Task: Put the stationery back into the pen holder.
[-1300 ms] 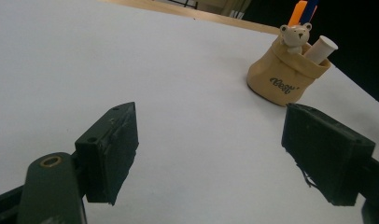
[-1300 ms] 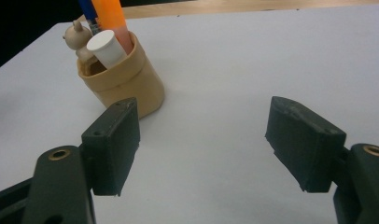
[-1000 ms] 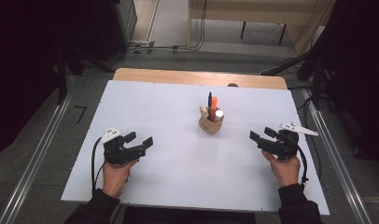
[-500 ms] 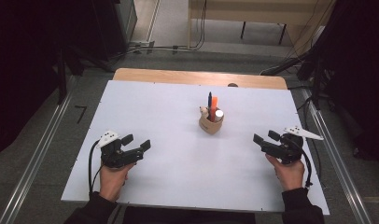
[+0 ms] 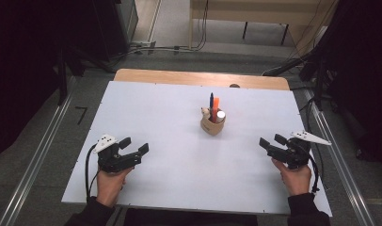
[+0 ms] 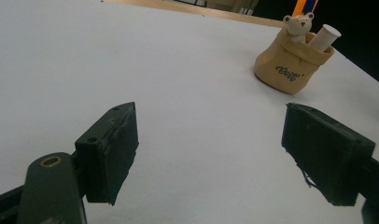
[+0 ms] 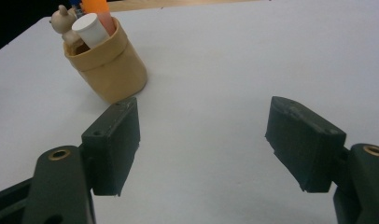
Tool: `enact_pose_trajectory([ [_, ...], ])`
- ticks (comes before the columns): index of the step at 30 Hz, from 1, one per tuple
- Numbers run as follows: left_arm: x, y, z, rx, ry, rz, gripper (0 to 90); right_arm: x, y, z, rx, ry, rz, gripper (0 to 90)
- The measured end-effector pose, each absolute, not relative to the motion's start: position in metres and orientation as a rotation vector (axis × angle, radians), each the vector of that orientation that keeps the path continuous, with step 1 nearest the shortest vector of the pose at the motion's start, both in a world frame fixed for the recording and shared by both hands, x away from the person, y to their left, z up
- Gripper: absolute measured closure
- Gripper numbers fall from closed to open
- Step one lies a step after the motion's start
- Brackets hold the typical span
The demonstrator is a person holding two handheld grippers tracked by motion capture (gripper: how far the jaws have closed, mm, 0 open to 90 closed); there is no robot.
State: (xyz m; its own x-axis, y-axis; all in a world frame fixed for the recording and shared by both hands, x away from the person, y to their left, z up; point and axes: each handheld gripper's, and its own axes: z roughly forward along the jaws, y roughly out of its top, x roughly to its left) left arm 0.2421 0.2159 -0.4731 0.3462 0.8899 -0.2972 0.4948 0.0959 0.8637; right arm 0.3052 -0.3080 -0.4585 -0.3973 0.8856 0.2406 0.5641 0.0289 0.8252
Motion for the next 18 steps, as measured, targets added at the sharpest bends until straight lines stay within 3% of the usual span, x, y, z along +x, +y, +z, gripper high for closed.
enact_pose_trajectory([
  [18,0.233,0.229,-0.474,1.550,1.325,0.504,19.1,0.298,-0.319,-0.460,1.494,1.950,1.289,24.3],
])
